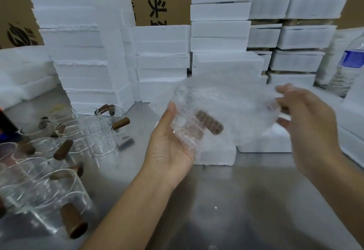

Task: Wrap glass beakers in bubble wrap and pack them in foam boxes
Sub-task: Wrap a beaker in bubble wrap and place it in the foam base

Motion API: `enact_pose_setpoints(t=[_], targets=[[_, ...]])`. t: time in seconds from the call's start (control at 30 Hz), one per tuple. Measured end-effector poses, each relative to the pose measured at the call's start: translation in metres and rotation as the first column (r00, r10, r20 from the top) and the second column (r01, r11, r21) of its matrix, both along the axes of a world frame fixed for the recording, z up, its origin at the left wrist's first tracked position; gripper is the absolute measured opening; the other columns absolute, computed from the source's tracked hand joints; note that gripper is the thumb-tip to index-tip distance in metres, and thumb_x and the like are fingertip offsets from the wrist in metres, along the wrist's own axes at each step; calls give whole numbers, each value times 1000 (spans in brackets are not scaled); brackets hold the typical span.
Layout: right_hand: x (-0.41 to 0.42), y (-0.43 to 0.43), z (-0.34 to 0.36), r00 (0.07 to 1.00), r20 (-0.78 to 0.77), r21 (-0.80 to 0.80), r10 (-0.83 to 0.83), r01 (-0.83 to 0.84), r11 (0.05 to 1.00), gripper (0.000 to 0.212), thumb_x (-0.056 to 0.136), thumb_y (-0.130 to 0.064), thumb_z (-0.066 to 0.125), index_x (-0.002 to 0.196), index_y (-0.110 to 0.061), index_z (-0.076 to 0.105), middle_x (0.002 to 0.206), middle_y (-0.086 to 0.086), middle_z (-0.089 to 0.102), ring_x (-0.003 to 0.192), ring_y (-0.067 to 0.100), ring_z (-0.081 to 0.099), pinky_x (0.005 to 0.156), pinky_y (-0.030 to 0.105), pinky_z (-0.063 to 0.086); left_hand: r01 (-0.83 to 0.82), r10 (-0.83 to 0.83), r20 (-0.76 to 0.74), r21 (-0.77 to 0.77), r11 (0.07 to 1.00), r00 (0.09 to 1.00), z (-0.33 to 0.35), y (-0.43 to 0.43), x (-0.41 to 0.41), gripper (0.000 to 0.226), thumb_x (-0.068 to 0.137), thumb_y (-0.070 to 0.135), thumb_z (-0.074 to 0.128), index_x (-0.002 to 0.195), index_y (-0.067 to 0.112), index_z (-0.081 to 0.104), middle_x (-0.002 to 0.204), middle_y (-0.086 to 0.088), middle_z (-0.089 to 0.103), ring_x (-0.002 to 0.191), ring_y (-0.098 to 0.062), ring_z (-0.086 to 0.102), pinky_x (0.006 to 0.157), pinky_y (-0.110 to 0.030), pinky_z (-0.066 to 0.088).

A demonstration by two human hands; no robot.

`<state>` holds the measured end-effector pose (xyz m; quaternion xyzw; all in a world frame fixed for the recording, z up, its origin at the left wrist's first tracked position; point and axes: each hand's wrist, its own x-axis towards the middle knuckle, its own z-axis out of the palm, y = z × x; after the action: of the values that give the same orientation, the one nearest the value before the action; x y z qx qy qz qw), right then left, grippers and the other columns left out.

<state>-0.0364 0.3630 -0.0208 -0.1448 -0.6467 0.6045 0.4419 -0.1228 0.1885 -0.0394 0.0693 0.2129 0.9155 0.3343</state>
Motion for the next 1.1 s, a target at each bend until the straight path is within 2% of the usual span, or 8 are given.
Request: enact_pose_setpoints(t=[0.13,0.27,0.33,0.47,0.67,0.77,1.0,1.1], targets=[[-6,-6,-3,990,30,-66,136,-134,989,27,88,-55,51,84,-30,60,72,-14,67,77,5,61,80,34,47,-77,75,15,103,992,997,-2,-2,-5,56,63,31,74,115,11,64,99,-8,71,80,-18,69,69,-25,59],[-4,-26,-26,876,404,366,263,-418,832,23,69,-65,61,89,-55,64,97,-34,65,99,-11,58,91,25,41,-52,56,-36,89,995,998,-5,-1,-3,65,70,34,71,128,9,58,120,-12,66,108,-25,64,97,-37,50],[-1,-29,-28,911,305,369,278,-382,847,36,67,-70,62,93,-46,68,100,-28,67,102,-6,60,93,26,40,-38,41,-50,64,997,998,-6,1,-1,69,69,35,72,131,10,55,125,-14,63,115,-28,60,102,-40,45],[0,-27,-17,967,110,326,232,-255,910,35,71,-49,61,75,-16,69,80,-14,71,81,-4,64,80,9,45,-57,58,-5,102,993,998,-6,4,1,75,63,28,77,131,9,53,114,-12,66,99,-26,67,84,-34,56],[1,-22,-13,992,-6,206,126,-122,971,30,80,-48,53,64,-24,60,65,-11,60,69,4,56,83,26,48,12,-9,-62,43,999,998,-11,13,8,59,38,24,93,93,9,76,108,-16,70,95,-30,69,69,-38,58],[0,-21,-13,994,-51,161,95,-86,983,30,82,-50,52,62,-29,61,59,-15,57,60,-1,53,70,14,46,17,-23,-136,-46,999,990,-14,16,11,52,33,28,93,81,14,79,100,-13,72,85,-26,71,67,-34,58],[-2,-17,-15,938,61,88,341,-346,934,58,66,-81,50,93,-35,73,104,-15,71,104,0,63,89,25,48,-150,102,-231,-204,967,968,-13,17,13,41,61,37,74,97,18,70,103,-7,71,89,-23,71,65,-31,58],[1,-30,-14,901,164,207,402,-430,879,29,79,-65,52,98,-48,68,100,-31,67,96,-13,61,76,6,46,-179,124,-268,-190,965,955,-10,14,12,53,69,44,68,114,16,64,112,-8,70,99,-23,68,74,-32,58]])
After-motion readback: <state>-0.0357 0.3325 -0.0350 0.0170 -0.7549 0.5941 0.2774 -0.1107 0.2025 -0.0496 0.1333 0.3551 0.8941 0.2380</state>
